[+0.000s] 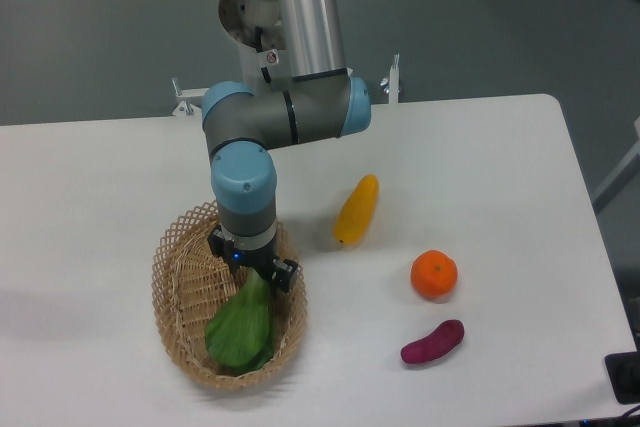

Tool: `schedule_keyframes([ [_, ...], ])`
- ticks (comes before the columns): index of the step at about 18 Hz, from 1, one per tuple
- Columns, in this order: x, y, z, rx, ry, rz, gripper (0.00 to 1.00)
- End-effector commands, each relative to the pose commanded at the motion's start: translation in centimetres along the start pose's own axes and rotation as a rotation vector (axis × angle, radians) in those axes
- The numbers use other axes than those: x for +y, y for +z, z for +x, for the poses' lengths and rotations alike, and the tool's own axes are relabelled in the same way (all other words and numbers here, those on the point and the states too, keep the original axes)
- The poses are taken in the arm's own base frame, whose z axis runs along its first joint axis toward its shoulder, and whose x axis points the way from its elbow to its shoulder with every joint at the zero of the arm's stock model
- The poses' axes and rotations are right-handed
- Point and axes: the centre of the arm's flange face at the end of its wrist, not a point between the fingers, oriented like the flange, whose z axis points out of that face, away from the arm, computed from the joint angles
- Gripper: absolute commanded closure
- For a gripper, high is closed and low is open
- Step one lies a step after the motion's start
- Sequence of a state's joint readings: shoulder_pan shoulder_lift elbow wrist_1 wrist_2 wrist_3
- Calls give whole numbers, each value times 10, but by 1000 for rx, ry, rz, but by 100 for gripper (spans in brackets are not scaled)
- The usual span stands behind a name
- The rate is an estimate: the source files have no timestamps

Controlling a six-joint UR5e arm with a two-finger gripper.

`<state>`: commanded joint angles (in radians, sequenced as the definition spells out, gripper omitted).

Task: Pick up the green vegetable from the basket
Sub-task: 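Lower the gripper onto the bok choy leaves and close it, then lift the bok choy out of the basket and carry it up and away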

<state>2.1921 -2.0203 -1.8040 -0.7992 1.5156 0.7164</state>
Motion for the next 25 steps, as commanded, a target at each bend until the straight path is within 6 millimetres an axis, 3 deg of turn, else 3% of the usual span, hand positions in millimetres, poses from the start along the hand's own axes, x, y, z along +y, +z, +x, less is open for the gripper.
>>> schedule_keyframes([
  [8,-2,-11,-2,-13,1,15,66],
  [14,0,-42,-8,-47,10,55,66],
  [19,11,-90,-32,-99,7,110,66],
  [22,22,-113,-59,-134,-3,129,66],
  [25,47,-140,-93,-157,8,170,66],
])
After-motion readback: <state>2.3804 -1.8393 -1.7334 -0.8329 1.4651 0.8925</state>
